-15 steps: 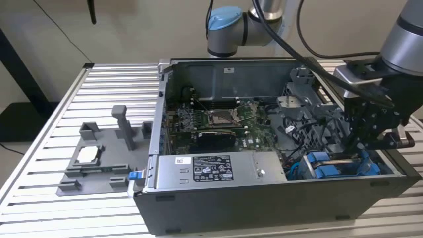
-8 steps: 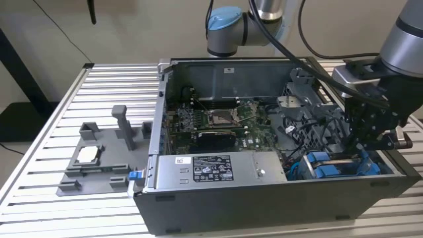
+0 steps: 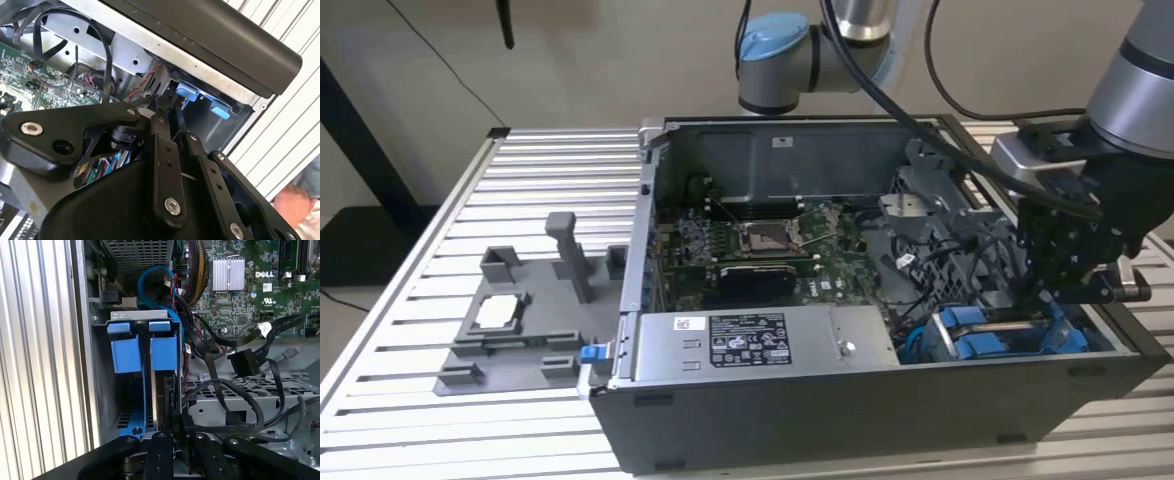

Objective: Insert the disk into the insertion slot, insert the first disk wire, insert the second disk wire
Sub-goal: 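Insert the first disk wire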

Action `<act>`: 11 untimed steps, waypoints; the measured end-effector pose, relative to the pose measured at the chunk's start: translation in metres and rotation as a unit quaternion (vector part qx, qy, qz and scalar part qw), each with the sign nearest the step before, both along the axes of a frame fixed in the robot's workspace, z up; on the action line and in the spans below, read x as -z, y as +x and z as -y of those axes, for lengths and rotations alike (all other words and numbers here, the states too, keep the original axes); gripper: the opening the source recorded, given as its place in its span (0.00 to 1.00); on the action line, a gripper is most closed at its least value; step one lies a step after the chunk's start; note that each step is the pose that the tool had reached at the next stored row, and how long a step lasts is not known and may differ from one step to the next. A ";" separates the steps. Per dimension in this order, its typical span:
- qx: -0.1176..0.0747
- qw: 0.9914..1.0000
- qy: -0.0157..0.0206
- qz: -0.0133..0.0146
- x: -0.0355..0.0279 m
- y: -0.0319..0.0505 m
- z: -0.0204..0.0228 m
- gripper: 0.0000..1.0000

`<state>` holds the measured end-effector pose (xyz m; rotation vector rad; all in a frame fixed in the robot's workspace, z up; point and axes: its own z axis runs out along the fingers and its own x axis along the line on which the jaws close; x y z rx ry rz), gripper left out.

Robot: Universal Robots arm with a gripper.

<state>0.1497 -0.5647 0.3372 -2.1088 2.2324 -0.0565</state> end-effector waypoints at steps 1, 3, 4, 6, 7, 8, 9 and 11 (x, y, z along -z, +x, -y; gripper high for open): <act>0.001 1.000 0.000 0.000 0.0005 0.0000 0.0000 0.19; 0.004 1.000 0.000 -0.001 0.0019 0.0003 0.0000 0.19; 0.005 1.000 0.000 -0.001 0.0025 0.0004 0.0001 0.19; 0.008 1.000 0.000 -0.002 0.0041 0.0005 0.0002 0.19; 0.009 1.000 -0.001 -0.002 0.0049 0.0005 0.0003 0.19; 0.010 1.000 -0.001 -0.002 0.0059 0.0005 0.0003 0.19; 0.011 1.000 0.000 -0.002 0.0067 0.0004 0.0003 0.19; 0.011 1.000 0.000 -0.002 0.0073 0.0005 0.0003 0.19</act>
